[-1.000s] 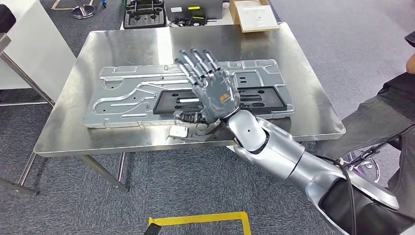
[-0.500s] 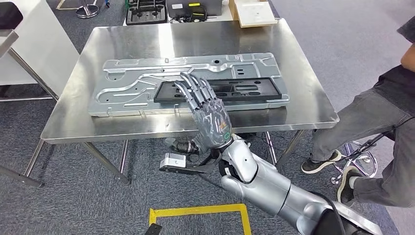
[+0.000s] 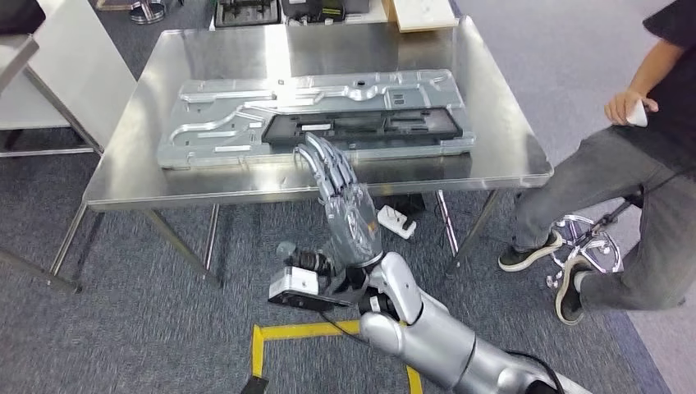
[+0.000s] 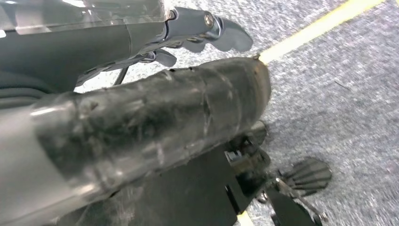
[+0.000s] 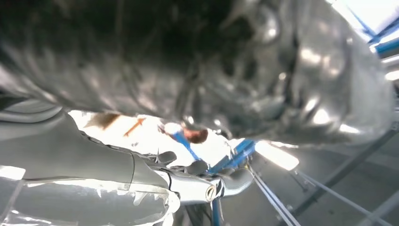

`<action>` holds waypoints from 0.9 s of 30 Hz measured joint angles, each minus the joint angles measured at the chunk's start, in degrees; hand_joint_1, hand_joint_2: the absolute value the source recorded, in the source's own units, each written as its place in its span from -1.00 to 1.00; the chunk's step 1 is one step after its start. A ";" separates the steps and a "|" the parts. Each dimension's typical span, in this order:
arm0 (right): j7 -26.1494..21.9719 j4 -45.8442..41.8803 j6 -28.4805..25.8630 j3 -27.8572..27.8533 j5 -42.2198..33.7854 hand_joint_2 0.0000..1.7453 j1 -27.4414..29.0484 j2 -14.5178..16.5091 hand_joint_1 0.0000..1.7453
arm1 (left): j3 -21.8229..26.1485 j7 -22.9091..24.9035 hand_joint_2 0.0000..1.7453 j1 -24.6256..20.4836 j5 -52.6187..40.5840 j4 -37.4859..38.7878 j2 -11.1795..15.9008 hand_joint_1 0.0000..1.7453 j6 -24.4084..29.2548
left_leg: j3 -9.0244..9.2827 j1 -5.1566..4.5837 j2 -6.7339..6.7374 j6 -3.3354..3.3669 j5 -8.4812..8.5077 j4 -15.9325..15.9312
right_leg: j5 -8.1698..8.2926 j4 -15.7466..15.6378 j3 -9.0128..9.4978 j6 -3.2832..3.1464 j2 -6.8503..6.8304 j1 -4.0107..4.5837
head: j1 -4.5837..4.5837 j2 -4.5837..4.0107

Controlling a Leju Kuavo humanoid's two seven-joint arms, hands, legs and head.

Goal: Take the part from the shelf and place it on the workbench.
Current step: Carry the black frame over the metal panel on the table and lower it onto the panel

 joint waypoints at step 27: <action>-29.08 28.75 0.00 -35.89 -23.32 -1.00 27.32 -0.35 -1.00 | 2.43 -1.49 -1.00 3.51 4.80 0.04 1.30 -1.00 0.54 | -0.60 0.51 0.26 -1.04 -0.64 5.02 | -2.89 0.70 0.78 -1.04 -0.59 0.17 | 0.53 0.00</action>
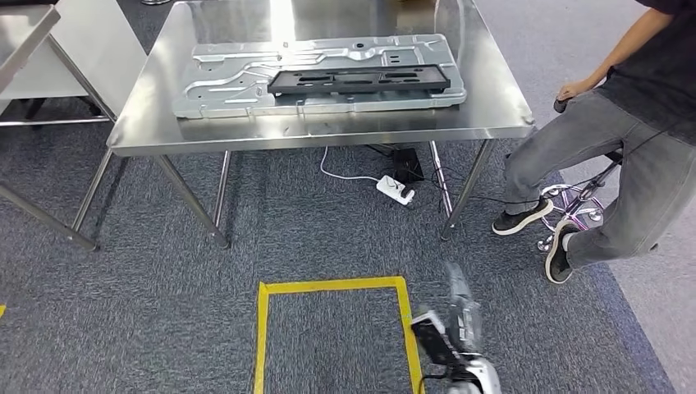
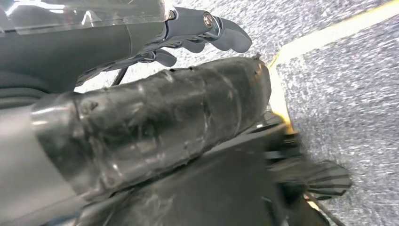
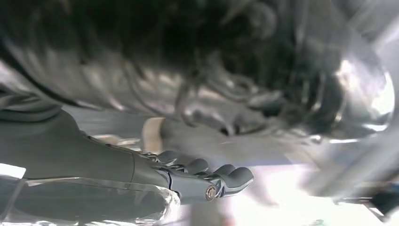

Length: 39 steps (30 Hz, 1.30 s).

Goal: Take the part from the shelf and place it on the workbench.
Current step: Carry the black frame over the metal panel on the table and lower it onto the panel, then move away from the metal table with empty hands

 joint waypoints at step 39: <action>28.86 40.42 27.09 -15.11 1.59 -1.00 -3.07 4.76 -1.00 | 0.59 3.33 -1.00 0.41 -0.12 0.02 0.50 -1.00 0.43 | -2.16 -0.45 0.79 3.30 3.33 -6.00 | -11.71 5.95 5.67 1.38 -0.39 0.09 | 0.62 0.00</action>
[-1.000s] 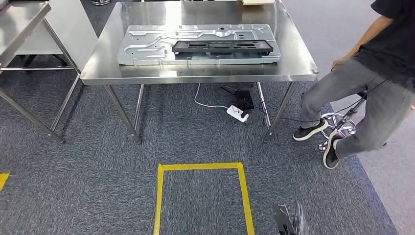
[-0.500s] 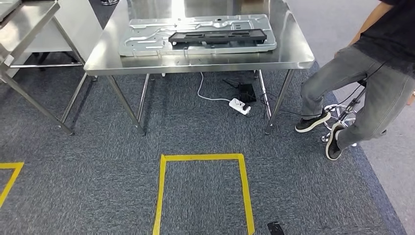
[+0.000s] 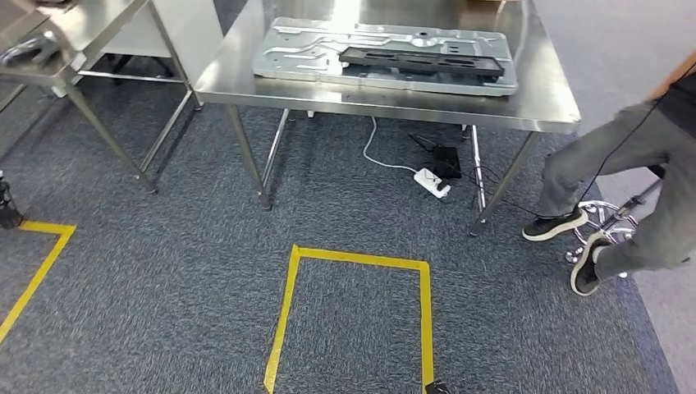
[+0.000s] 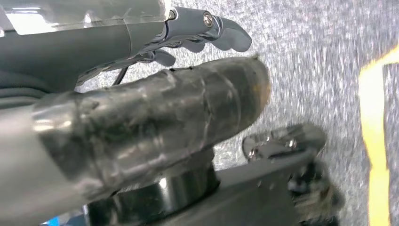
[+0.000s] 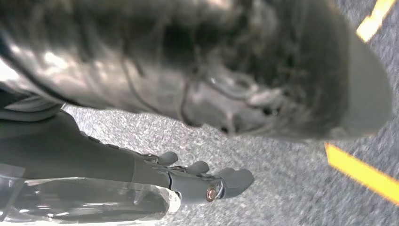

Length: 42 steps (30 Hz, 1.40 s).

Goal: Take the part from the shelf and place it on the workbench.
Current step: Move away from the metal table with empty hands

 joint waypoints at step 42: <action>5.64 1.09 4.06 6.52 2.32 -1.00 0.09 0.10 -1.00 | -3.00 5.80 -1.00 -1.43 -6.45 0.00 -1.11 -1.00 -6.50 | -4.03 0.19 -7.83 -2.14 0.07 3.95 | 4.91 -4.72 0.39 -1.02 3.86 -0.64 | -0.61 0.00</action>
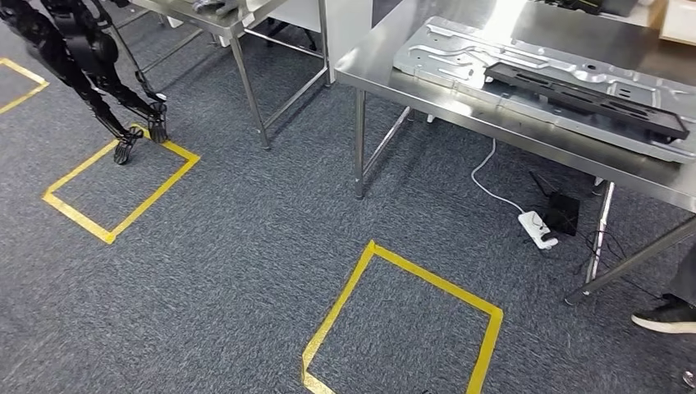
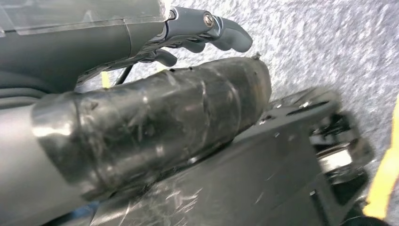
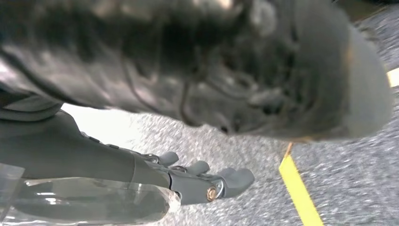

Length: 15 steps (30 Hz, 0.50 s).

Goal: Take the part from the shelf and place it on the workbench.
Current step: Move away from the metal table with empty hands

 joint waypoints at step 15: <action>-0.43 -0.03 3.11 5.02 3.19 -1.00 -0.07 -0.17 -1.00 | -1.52 2.72 -1.00 -0.32 2.63 0.00 0.01 -1.00 2.21 | 0.41 -0.76 9.15 0.56 0.12 -1.02 | -0.81 -1.15 1.82 0.29 -9.30 0.59 | -0.87 0.00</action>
